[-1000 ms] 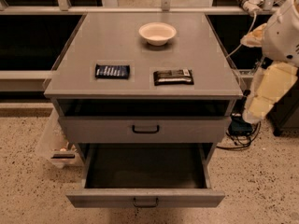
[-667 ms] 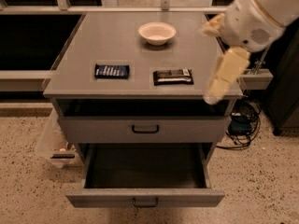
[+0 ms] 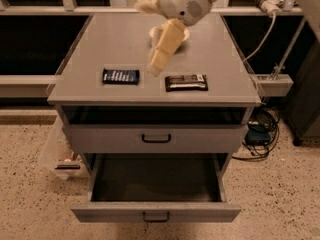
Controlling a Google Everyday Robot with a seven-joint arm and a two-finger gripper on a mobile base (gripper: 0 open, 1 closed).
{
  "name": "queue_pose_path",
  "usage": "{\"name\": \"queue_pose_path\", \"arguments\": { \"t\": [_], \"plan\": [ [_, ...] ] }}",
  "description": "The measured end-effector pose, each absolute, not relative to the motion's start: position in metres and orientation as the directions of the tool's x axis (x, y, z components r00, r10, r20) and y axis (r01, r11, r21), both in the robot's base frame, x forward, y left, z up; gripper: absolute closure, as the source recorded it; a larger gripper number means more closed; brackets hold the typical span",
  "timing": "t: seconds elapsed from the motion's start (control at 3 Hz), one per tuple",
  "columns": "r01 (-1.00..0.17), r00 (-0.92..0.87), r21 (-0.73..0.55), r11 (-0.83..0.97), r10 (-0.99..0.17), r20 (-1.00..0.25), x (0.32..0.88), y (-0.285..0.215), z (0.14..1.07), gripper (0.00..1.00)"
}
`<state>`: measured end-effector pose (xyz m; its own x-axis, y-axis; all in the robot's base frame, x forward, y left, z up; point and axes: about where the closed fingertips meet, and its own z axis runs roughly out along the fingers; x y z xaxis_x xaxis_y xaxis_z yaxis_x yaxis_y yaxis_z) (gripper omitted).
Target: Place rxbar blueberry into middle drawer
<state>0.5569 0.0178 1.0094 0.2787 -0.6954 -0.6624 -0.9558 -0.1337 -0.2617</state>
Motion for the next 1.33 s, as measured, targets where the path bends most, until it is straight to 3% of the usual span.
{"name": "queue_pose_path", "arguments": {
  "t": [0.67,1.33],
  "plan": [
    [-0.962,0.253,-0.253,-0.106,-0.697,-0.670,0.556,0.028,1.008,0.00],
    [-0.972,0.234,-0.166,-0.166,-0.647,-0.726,0.615,0.058,0.957,0.00]
  ]
}}
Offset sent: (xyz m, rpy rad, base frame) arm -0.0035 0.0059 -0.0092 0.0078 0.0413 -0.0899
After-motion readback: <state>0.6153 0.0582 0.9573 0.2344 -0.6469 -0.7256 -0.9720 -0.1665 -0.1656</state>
